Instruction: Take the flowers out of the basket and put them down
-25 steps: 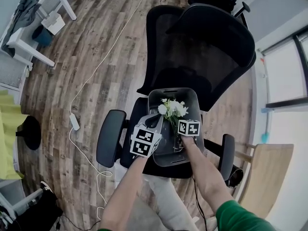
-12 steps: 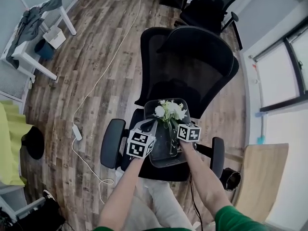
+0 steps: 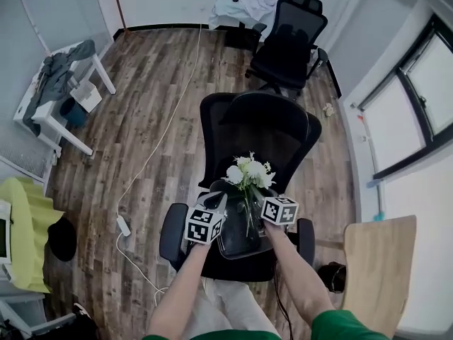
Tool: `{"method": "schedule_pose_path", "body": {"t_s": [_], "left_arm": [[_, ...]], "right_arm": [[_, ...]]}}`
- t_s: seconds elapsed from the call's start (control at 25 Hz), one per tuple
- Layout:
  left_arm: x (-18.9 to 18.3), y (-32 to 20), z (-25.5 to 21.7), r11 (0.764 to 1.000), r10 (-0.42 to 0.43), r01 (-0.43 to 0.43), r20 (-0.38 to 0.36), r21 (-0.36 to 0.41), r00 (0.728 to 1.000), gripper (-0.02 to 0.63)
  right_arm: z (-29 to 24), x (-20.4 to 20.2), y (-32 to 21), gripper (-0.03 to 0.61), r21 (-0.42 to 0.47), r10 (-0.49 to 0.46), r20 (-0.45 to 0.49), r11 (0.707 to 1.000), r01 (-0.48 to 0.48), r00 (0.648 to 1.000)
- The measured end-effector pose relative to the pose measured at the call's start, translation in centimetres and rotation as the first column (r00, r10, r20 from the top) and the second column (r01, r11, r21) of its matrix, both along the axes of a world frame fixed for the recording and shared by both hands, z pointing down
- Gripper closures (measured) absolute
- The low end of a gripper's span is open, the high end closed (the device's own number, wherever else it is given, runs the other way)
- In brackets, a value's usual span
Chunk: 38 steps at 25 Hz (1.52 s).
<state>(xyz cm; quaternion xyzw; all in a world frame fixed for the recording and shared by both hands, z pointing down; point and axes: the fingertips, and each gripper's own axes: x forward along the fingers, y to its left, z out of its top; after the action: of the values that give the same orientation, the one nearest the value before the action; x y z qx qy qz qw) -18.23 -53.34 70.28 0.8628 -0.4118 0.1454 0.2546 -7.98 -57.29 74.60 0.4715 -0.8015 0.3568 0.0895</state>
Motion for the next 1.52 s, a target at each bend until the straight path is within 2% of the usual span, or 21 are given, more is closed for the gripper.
{"method": "schedule_pose_path", "body": {"t_s": [0.24, 0.36, 0.52, 0.72, 0.88, 1.2, 1.36, 1.52], "left_arm": [[0.8, -1.2, -6.2, 0.999, 0.019, -0.020, 0.001, 0.039, 1.000, 0.598], [1.1, -2.1, -10.2, 0.996, 0.016, -0.015, -0.011, 0.086, 1.000, 0.598], [0.9, -2.6, -15.1, 0.989, 0.013, -0.006, -0.045, 0.145, 0.999, 0.598], [1.3, -3.1, -19.4, 0.981, 0.027, -0.015, -0.059, 0.196, 0.998, 0.598], [2.0, -3.8, -22.3, 0.972, 0.037, -0.021, -0.066, 0.233, 0.997, 0.598], [5.2, -3.0, -24.2, 0.965, 0.075, -0.055, -0.072, 0.257, 0.995, 0.598], [7.1, -1.7, -25.6, 0.955, 0.134, -0.106, -0.083, 0.278, 0.988, 0.598], [8.8, 0.0, -26.6, 0.938, 0.216, -0.181, -0.090, 0.296, 0.972, 0.598]], "right_arm": [[-9.4, 0.6, -0.6, 0.546, 0.104, -0.002, 0.026, 0.995, 0.000, 1.000], [-13.7, 1.3, -0.6, 0.548, 0.146, 0.002, 0.037, 0.989, -0.008, 0.999], [-19.6, 2.1, -0.2, 0.549, 0.202, 0.039, 0.088, 0.978, -0.056, 0.995], [-24.4, 3.1, 1.1, 0.549, 0.250, 0.068, 0.139, 0.963, -0.101, 0.988], [-26.6, 3.2, 1.0, 0.549, 0.286, 0.053, 0.097, 0.955, -0.079, 0.994], [-28.1, 4.7, 1.8, 0.548, 0.325, 0.036, 0.012, 0.945, -0.038, 0.999], [-28.9, 5.7, 3.4, 0.548, 0.345, 0.047, -0.052, 0.938, -0.026, 0.998], [-29.5, 7.0, 5.8, 0.548, 0.358, 0.098, -0.083, 0.932, -0.062, 0.992]]}}
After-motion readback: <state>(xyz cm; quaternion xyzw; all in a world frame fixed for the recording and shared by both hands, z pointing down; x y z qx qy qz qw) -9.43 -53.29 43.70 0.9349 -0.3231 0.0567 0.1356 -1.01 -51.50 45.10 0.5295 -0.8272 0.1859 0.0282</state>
